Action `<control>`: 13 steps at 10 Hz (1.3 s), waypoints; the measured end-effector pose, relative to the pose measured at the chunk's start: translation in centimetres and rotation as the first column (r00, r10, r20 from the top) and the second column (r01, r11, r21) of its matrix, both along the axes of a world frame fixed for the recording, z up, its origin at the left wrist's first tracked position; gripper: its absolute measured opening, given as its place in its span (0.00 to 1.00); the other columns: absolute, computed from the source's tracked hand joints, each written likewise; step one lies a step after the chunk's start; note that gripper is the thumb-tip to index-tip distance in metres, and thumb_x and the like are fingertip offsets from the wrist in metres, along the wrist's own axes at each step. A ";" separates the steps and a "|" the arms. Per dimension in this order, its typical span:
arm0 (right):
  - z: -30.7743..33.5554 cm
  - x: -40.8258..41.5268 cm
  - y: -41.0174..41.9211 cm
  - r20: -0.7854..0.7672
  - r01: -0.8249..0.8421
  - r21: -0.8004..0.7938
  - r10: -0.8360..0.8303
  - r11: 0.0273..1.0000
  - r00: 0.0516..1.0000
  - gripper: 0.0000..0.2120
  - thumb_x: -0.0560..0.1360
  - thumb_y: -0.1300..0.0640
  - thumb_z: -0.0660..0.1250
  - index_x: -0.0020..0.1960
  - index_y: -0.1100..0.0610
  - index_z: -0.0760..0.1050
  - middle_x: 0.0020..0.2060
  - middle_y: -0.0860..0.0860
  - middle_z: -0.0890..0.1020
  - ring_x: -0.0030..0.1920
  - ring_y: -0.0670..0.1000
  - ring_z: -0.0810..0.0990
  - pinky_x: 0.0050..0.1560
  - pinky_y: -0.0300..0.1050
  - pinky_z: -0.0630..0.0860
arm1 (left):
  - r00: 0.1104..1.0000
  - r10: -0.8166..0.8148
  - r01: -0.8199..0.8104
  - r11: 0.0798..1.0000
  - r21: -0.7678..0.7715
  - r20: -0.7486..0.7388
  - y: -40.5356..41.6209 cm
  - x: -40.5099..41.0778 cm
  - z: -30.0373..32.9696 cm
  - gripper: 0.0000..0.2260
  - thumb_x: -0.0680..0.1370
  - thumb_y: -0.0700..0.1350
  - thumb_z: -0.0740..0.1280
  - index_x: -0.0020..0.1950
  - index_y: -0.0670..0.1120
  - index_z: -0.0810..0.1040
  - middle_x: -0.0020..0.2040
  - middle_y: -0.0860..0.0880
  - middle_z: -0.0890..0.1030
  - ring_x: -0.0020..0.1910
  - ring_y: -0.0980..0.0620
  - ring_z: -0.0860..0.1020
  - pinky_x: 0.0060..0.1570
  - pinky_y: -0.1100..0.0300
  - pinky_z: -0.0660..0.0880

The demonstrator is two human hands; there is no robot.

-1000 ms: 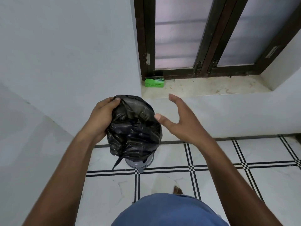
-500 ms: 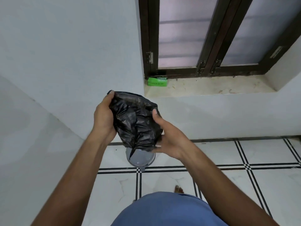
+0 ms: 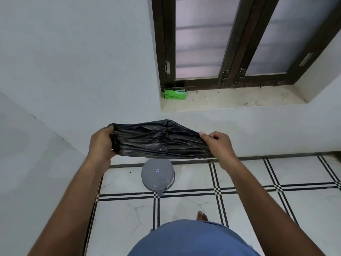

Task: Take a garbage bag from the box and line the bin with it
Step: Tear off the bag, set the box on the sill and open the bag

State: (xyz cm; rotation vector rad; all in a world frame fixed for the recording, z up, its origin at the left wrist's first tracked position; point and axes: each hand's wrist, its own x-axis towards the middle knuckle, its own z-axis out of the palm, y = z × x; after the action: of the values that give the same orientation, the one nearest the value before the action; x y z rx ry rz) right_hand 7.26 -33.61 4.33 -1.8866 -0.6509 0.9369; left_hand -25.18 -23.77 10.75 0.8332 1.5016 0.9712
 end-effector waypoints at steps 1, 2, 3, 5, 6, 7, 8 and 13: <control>1.6 -0.1 -0.3 -0.140 -0.105 -0.050 0.097 0.993 0.985 0.24 0.77 0.38 0.80 0.45 0.56 0.73 0.40 0.54 0.80 0.42 0.54 0.83 0.46 0.52 0.80 | 0.982 -0.181 0.183 0.982 -0.034 0.060 -0.6 0.4 0.7 0.13 0.84 0.54 0.68 0.50 0.50 0.89 0.54 0.45 0.89 0.57 0.43 0.87 0.53 0.48 0.82; 3.5 -1.0 -0.5 -0.246 -0.193 0.006 0.189 0.981 0.951 0.33 0.67 0.36 0.87 0.53 0.59 0.77 0.45 0.51 0.89 0.45 0.52 0.91 0.46 0.51 0.86 | 0.880 -0.465 0.463 0.885 -0.041 -0.102 -1.4 0.9 1.3 0.16 0.74 0.58 0.81 0.54 0.50 0.90 0.52 0.49 0.91 0.52 0.49 0.89 0.56 0.53 0.83; 3.7 -1.3 -0.3 -0.090 -0.284 -0.043 0.279 0.958 0.956 0.37 0.66 0.41 0.89 0.66 0.53 0.77 0.57 0.50 0.86 0.53 0.52 0.89 0.49 0.48 0.86 | 0.767 -0.501 0.547 0.837 0.000 -0.401 -1.1 1.1 -0.3 0.12 0.71 0.49 0.85 0.50 0.47 0.89 0.44 0.50 0.90 0.45 0.51 0.89 0.46 0.61 0.83; 1.8 0.5 0.0 0.449 -0.149 -0.166 0.209 0.975 0.869 0.15 0.79 0.46 0.77 0.45 0.57 0.83 0.38 0.54 0.87 0.45 0.58 0.87 0.47 0.52 0.82 | 0.758 -0.177 0.292 0.953 0.084 -0.628 0.4 0.6 -2.9 0.08 0.76 0.52 0.77 0.46 0.47 0.87 0.42 0.48 0.87 0.46 0.44 0.86 0.50 0.49 0.82; 2.9 0.0 -0.4 0.152 -0.177 -0.066 0.185 0.982 0.971 0.09 0.79 0.49 0.77 0.51 0.55 0.86 0.43 0.52 0.90 0.45 0.54 0.90 0.43 0.45 0.83 | 0.892 -0.240 0.276 0.960 0.041 -0.383 0.0 1.1 -1.9 0.09 0.77 0.51 0.77 0.50 0.46 0.87 0.46 0.46 0.89 0.48 0.43 0.88 0.44 0.54 0.81; 4.6 -0.6 -0.2 -0.267 -0.268 0.047 0.270 0.962 0.925 0.13 0.79 0.50 0.78 0.60 0.55 0.88 0.51 0.54 0.92 0.52 0.57 0.92 0.52 0.52 0.87 | 0.865 -0.498 0.487 0.863 -0.135 -0.065 0.6 1.1 -0.9 0.21 0.77 0.60 0.75 0.59 0.44 0.87 0.54 0.45 0.90 0.52 0.43 0.88 0.50 0.51 0.79; 5.6 -0.1 1.0 -0.095 -0.458 -0.050 0.452 0.887 0.887 0.12 0.81 0.49 0.76 0.61 0.53 0.86 0.54 0.53 0.91 0.55 0.57 0.90 0.58 0.55 0.86 | 0.682 -0.694 0.659 0.720 -0.216 -0.230 2.7 0.3 -0.3 0.18 0.81 0.55 0.75 0.57 0.40 0.86 0.48 0.45 0.89 0.45 0.44 0.87 0.49 0.53 0.81; 8.6 -3.0 8.7 0.765 -0.424 0.356 0.001 0.833 0.644 0.22 0.89 0.58 0.62 0.81 0.60 0.69 0.63 0.62 0.84 0.57 0.57 0.83 0.52 0.44 0.79 | 0.492 0.172 0.595 0.648 0.474 -0.853 5.2 4.0 2.0 0.11 0.85 0.43 0.62 0.65 0.45 0.78 0.52 0.39 0.85 0.49 0.35 0.82 0.47 0.46 0.78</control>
State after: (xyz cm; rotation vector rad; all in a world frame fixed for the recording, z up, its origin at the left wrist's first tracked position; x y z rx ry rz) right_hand 4.24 -24.90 12.97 -1.6532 -1.4999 0.0178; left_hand -21.20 -18.62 12.77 2.3859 1.6727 0.9840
